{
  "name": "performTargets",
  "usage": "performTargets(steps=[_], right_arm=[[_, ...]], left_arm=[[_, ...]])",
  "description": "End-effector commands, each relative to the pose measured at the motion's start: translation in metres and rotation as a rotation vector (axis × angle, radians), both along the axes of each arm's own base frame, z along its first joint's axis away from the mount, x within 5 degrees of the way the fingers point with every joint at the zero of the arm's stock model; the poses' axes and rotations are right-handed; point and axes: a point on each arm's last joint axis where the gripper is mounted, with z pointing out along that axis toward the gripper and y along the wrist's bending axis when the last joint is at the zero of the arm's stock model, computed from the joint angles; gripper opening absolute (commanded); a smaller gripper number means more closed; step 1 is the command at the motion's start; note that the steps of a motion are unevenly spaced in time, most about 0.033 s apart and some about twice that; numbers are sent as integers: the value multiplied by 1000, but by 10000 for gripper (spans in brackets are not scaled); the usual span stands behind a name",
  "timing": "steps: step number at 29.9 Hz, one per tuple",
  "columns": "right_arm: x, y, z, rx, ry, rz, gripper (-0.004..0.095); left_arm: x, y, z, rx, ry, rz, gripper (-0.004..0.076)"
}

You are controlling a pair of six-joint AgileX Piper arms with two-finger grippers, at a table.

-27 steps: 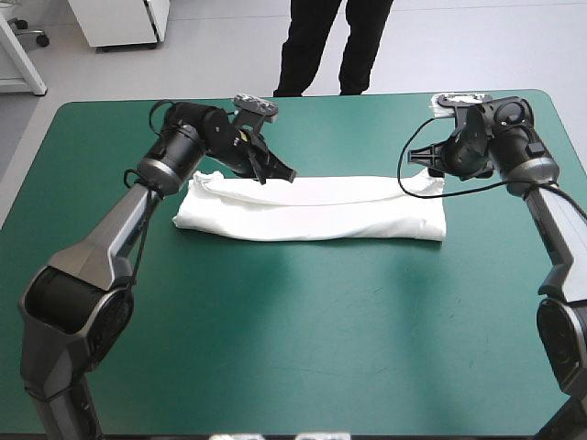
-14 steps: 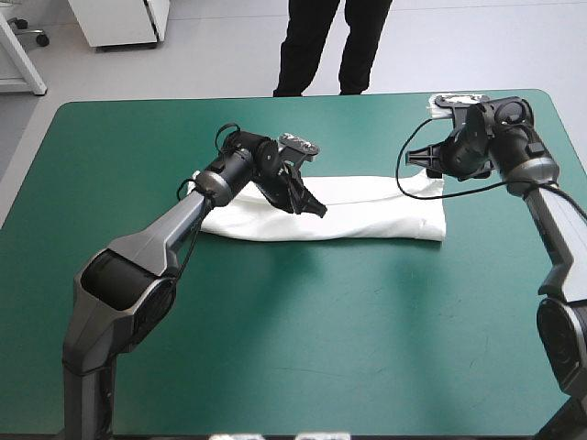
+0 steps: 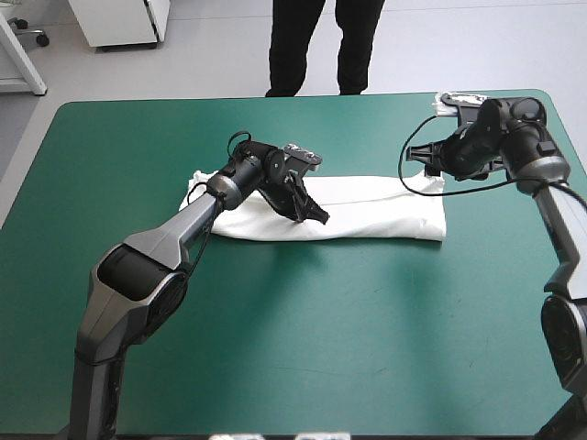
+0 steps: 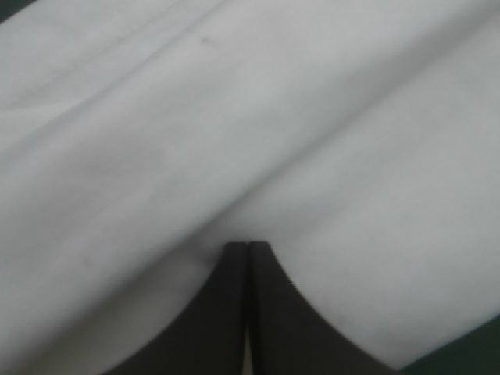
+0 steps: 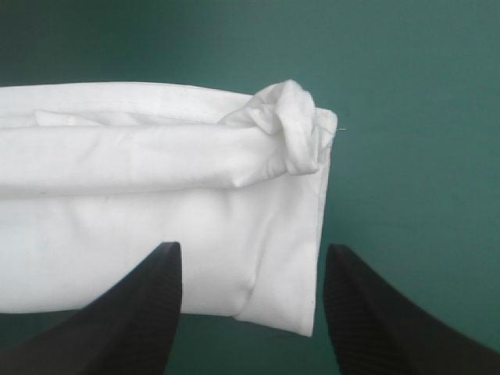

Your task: Fold the cloth

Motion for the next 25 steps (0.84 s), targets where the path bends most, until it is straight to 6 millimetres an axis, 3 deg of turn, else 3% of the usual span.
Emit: performTargets(steps=[1,5,14,25], right_arm=[[-2,-18,24,123,-89,14,510],[10,-34,3,151,-25,50,576],[36,-34,-54,187,128,58,591],[51,-32,-93,201,207,50,590]], left_arm=[[-3,-4,28,-63,-59,1,-9],[-3,-4,28,-64,-58,1,-9],[-6,-3,27,-50,-32,-5,-9],[-7,-3,26,-42,-19,-7,-9]])
